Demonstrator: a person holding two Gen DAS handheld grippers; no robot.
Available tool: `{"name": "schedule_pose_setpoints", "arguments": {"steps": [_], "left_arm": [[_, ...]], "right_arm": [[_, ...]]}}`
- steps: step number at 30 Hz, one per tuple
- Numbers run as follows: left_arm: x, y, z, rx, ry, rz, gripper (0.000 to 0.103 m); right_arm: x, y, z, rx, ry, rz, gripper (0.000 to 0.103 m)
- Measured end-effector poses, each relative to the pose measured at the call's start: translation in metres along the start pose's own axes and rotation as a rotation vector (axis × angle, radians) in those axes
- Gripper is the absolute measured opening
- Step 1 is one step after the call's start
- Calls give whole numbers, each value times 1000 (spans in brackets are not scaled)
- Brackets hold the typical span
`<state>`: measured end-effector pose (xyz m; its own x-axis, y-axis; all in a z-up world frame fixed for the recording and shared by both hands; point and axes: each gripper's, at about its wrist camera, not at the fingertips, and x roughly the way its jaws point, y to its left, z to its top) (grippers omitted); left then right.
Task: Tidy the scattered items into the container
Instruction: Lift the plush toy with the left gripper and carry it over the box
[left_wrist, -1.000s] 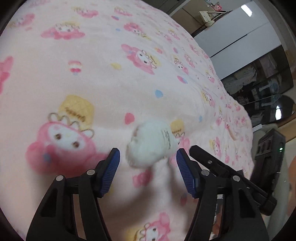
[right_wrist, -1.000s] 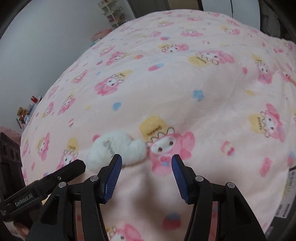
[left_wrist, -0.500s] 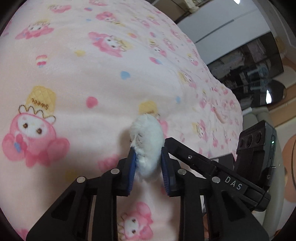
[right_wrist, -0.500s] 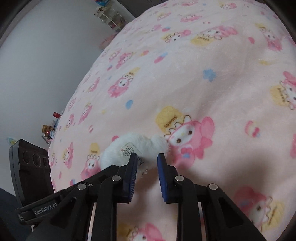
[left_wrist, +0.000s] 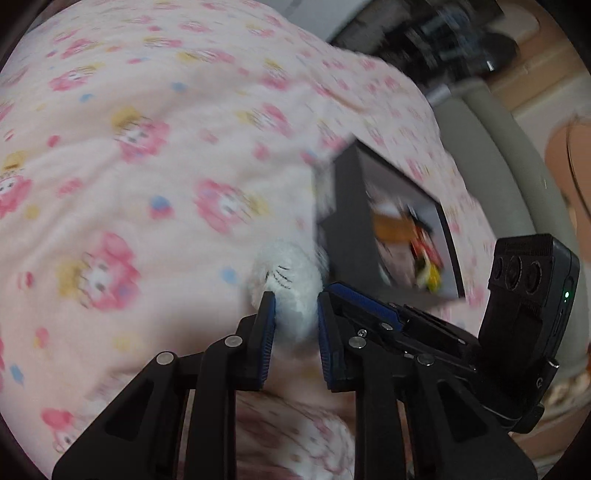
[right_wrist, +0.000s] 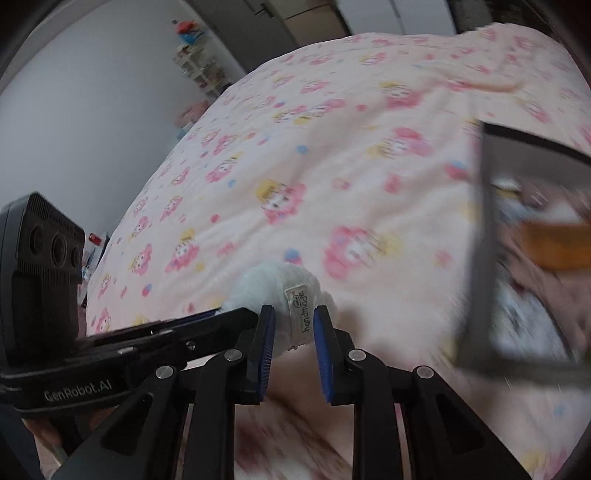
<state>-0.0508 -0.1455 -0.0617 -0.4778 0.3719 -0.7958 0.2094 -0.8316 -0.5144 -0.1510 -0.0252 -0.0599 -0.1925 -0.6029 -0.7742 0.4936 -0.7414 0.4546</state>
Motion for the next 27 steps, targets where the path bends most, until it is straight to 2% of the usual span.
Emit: {"name": "schedule_pose_setpoints", "arguments": {"steps": [5, 8, 10, 11, 13, 15, 17, 20, 23, 25, 27], "left_arm": [[64, -73, -45, 124, 159, -37, 21], [106, -103, -57, 200, 275, -80, 22], [124, -115, -56, 250, 318, -97, 27], [126, -122, -54, 284, 317, -93, 30], [123, -129, -49, 341, 298, -109, 47], [114, -126, -42, 350, 255, -135, 52], [104, -111, -32, 292, 160, -66, 50], [100, -82, -25, 215, 101, 17, 48], [108, -57, -20, 123, 98, 78, 43], [115, -53, -17, 105, 93, 127, 43], [125, -50, -15, 87, 119, 142, 43]], "right_arm": [[-34, -82, -56, 160, 44, -98, 20], [-50, -121, -73, 240, 34, -155, 20], [-61, -138, -77, 272, 11, -157, 20], [-65, -145, -78, 286, 0, -142, 20], [-69, -151, -77, 297, -20, -133, 20], [-70, -152, -75, 301, -42, -119, 20], [-64, -151, -72, 300, -26, -99, 20], [-52, -147, -68, 302, 1, -64, 20], [-44, -141, -63, 291, -3, -51, 20], [-40, -139, -59, 294, -18, -61, 20], [-35, -140, -53, 306, -35, -67, 20]]}}
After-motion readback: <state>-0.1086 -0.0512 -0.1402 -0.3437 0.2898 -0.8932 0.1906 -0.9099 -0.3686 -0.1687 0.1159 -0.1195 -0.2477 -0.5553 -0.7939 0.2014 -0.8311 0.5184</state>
